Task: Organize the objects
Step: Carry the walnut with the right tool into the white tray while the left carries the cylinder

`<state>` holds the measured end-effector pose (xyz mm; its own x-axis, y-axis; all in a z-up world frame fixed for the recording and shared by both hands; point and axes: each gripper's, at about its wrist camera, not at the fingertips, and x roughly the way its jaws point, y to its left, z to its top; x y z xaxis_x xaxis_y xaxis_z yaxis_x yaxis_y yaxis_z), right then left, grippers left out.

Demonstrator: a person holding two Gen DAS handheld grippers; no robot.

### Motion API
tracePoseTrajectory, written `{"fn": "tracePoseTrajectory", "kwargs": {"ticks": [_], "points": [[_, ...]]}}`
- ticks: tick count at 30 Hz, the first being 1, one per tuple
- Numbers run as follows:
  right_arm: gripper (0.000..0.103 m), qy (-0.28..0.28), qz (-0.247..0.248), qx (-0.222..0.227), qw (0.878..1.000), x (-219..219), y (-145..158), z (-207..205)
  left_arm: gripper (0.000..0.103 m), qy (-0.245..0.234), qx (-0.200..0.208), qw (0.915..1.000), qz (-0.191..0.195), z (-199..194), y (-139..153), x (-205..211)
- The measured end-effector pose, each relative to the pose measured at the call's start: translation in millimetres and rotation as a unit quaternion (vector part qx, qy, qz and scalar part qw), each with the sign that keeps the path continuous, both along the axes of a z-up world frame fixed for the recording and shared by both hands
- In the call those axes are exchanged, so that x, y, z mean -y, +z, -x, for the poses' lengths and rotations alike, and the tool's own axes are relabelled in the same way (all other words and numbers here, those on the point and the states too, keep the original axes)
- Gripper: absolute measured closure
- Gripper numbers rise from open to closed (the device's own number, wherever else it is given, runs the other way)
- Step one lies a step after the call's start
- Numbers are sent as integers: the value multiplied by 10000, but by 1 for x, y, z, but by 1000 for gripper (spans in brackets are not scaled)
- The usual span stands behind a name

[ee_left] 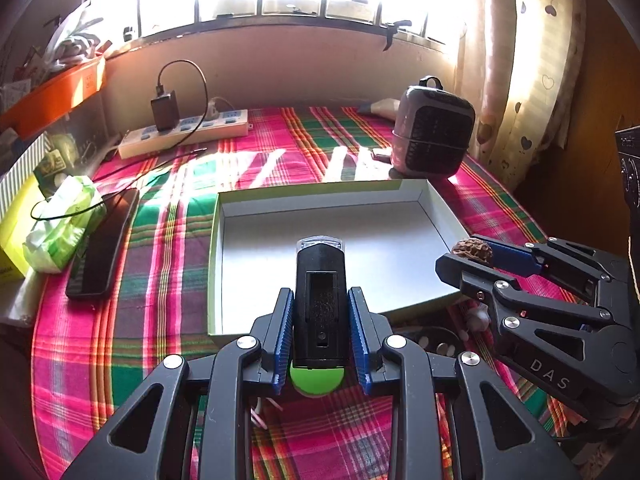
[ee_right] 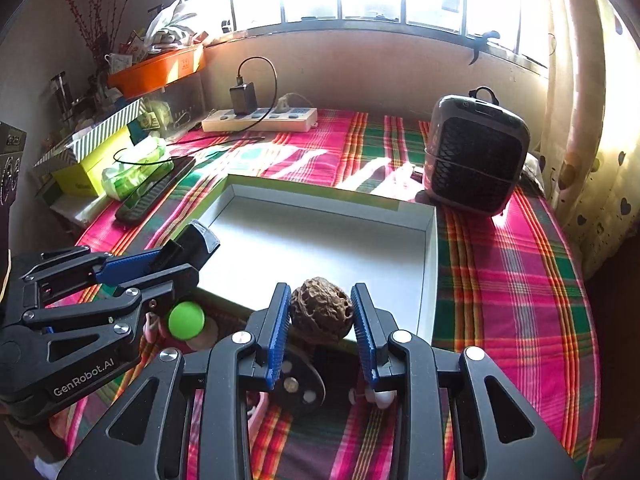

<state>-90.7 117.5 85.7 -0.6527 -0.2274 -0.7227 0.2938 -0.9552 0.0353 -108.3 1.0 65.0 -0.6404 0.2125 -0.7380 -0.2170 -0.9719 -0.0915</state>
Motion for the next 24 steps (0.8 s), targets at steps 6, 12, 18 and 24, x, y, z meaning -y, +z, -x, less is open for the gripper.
{"fn": "tracePoseTrajectory", "kwargs": {"ticks": [6,12,18,24], "points": [[71,-75,-55,79,9999,5,-4,33,78,90,86,9999,1,33,-3,8],[71,-112,-184,289,9994,12,-19,66,78,124,254,9996,64,61,-16,11],[71,-101,-195,533,9983,19,-33,92,78,168,440,9988,100,80,-30,14],[70,-148,-226,648,9975,23,-41,106,78,179,546,9982,152,93,-39,14]]}}
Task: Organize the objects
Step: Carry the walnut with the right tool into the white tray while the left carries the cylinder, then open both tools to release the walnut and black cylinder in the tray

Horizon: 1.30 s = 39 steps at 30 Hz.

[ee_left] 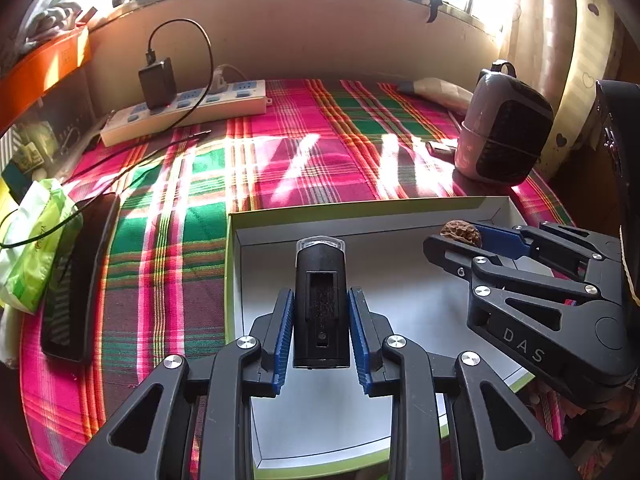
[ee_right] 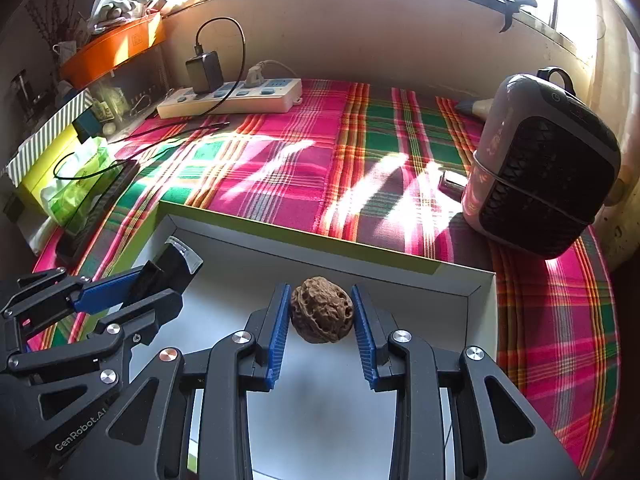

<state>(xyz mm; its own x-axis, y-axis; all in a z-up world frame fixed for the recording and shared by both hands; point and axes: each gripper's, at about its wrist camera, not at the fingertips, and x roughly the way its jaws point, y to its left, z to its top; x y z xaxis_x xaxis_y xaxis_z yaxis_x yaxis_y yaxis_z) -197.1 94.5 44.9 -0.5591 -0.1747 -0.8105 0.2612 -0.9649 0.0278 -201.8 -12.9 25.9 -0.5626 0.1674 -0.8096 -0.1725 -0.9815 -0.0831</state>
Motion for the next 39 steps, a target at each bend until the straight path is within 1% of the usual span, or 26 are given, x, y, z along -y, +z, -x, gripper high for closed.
{"fn": "tracePoseTrajectory", "kwargs": {"ticks": [10,14,29,30,31,33,39], "points": [[70,-17,-158,114,9998,3,-13,9,78,10,155,9999,55,10,-13,1],[70,-27,-180,127,9998,4,-15,10,78,-14,125,9998,142,11,-14,-1],[70,-102,-253,205,9994,5,-17,14,77,-10,139,9998,171,14,-14,-2],[68,-112,-232,213,9994,5,-17,14,75,-1,133,9998,170,14,-14,-2],[64,-127,-208,225,9994,4,-17,14,74,-1,133,9998,153,14,-13,-1],[59,-158,-180,224,9995,4,-16,13,73,2,127,9998,152,13,-12,0],[53,-198,-165,197,9995,1,-13,10,70,36,76,9998,163,9,-7,1]]}}
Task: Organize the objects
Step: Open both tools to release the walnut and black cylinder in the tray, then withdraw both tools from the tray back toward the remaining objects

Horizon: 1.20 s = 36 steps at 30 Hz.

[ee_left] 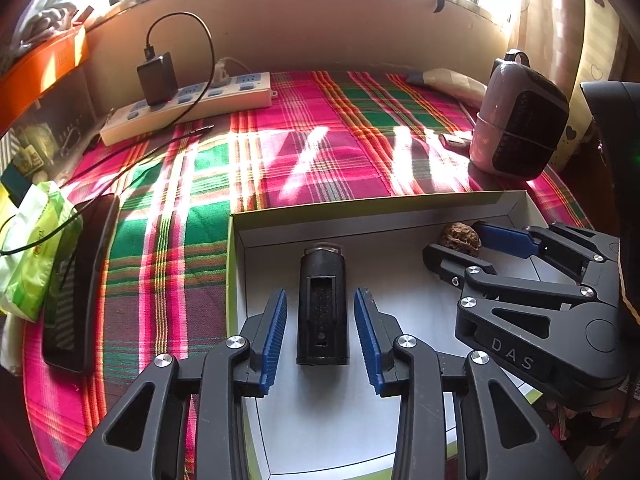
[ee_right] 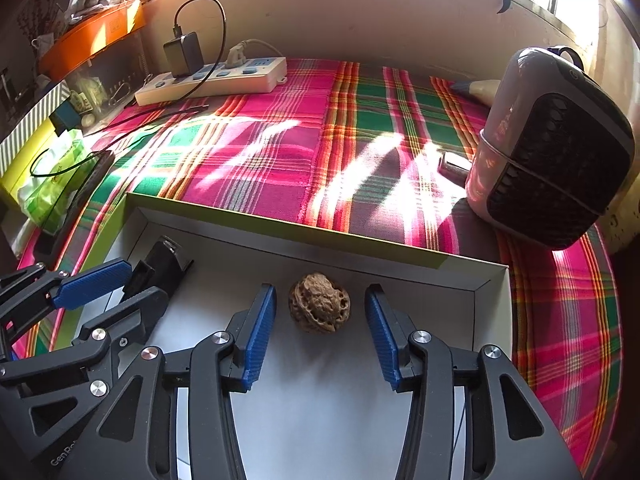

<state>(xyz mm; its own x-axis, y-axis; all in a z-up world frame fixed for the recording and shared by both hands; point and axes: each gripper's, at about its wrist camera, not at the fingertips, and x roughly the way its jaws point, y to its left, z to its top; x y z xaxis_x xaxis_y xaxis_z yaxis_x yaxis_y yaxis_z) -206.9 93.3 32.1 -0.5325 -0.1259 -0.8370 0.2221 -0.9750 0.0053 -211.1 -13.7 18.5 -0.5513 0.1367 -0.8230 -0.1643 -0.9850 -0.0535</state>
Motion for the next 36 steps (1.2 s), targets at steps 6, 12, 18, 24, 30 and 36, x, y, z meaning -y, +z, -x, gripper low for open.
{"fn": "tracePoseTrajectory", "kwargs": {"ticks": [6,12,18,24,30,36], "points": [[48,-39,22,-82,10000,-3,5,-7,68,4,-52,10000,-12,-7,5,1],[47,-94,114,-140,9998,-7,9,-18,68,36,-142,9999,-29,-18,11,4],[47,-130,195,-225,9995,-10,15,-31,68,134,-214,9996,-135,-29,18,9],[47,-159,266,-310,9990,-14,20,-46,67,198,-257,9992,-233,-42,22,14],[47,-218,409,-406,9981,-21,27,-59,67,302,-353,9986,-259,-56,27,21],[47,-230,642,-555,9961,-26,40,-74,67,366,-442,9978,-325,-70,33,28]]}}
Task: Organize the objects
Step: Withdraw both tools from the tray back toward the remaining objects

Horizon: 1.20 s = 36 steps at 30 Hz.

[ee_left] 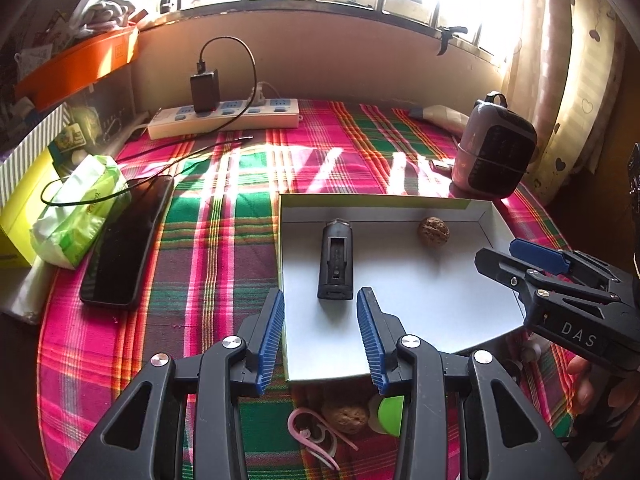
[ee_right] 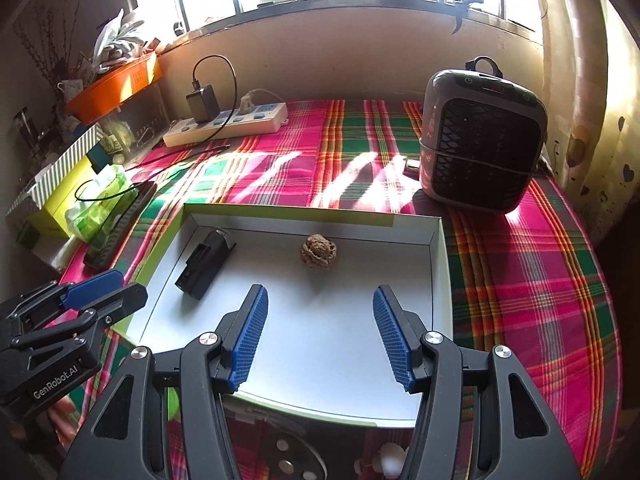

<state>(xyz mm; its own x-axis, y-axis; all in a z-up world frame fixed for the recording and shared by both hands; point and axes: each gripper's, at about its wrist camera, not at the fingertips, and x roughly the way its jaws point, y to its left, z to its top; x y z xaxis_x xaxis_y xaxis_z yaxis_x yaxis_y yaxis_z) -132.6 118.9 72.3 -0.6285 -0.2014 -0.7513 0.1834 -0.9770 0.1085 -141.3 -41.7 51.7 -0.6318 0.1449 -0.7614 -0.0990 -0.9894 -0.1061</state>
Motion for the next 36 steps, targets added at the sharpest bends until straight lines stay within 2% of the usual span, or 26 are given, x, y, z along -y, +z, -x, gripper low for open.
{"fn": "tracePoseTrajectory", "kwargs": {"ticks": [16,27,36], "points": [[47,482,-37,-106,9988,6,-1,-63,67,231,73,9993,-281,-45,-9,23],[47,728,87,119,9972,11,-15,-100,64,330,241,9983,-417,-68,-24,28],[47,722,93,352,9967,19,-33,-116,62,210,361,9978,-515,-79,-32,17]]}}
